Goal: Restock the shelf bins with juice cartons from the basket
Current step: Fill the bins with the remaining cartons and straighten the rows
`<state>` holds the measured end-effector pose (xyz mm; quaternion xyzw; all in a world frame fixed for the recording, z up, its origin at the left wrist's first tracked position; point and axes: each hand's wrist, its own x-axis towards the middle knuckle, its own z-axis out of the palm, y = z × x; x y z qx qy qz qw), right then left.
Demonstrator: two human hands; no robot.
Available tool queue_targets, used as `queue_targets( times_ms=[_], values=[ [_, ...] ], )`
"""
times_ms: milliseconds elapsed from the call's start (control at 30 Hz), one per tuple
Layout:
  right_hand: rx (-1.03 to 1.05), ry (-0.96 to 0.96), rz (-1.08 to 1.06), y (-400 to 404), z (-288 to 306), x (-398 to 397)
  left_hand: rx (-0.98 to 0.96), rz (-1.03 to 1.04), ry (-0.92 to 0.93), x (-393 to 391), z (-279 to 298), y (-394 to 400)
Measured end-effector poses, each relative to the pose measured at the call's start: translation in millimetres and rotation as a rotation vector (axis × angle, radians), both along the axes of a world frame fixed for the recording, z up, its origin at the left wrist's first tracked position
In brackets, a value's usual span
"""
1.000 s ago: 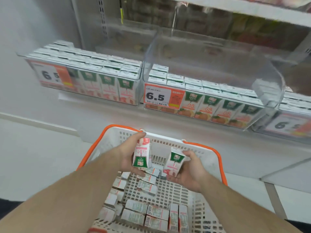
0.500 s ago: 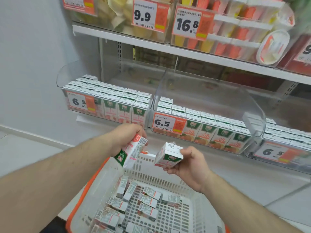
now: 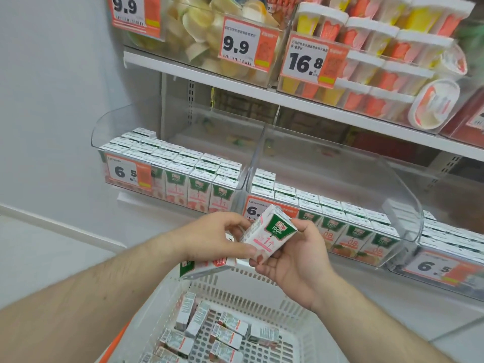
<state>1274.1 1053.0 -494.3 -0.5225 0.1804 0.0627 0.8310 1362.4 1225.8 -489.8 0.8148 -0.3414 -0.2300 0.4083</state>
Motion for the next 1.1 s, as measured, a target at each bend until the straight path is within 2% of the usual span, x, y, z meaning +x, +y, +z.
queue_targets(
  times_ms=[133, 267, 367, 533, 633, 733, 867, 1000, 1100],
  values=[
    [-0.025, 0.026, 0.075, 6.7, 7.5, 9.5, -0.093, 0.111, -0.015, 4.1, -0.1, 3.0],
    [-0.342, 0.017, 0.052, 3.4, 9.7, 22.2, -0.195, 0.168, 0.066, 13.3, 2.1, 19.2],
    [-0.462, -0.157, -0.032, 5.6, 17.2, 30.6, -0.247, 0.164, 0.056, 18.9, 6.6, 32.1],
    [-0.674, -0.363, 0.106, 27.1, 37.4, 48.1, -0.32, 0.116, 0.004, 32.1, 13.7, 50.5],
    [-0.906, -0.486, 0.117, 43.9, 52.3, 65.8, -0.376, 0.175, -0.039, 41.0, 15.9, 57.7],
    [-0.995, -0.538, 0.08, 56.4, 69.6, 85.5, -0.467, 0.376, -0.044, 54.2, 18.7, 64.5],
    [-1.086, -0.56, 0.065, 73.5, 97.2, 131.2, -0.546, 0.829, 0.027, 78.9, 25.2, 76.7],
    [-0.826, -0.431, 0.117, 92.4, 106.9, 194.6, -0.459, 1.157, 0.08, 106.5, 18.7, 97.5],
    [-0.856, -0.373, 0.096, 99.3, 97.0, 245.3, -0.367, 1.235, 0.084, 117.9, 10.3, 106.3]
  ],
)
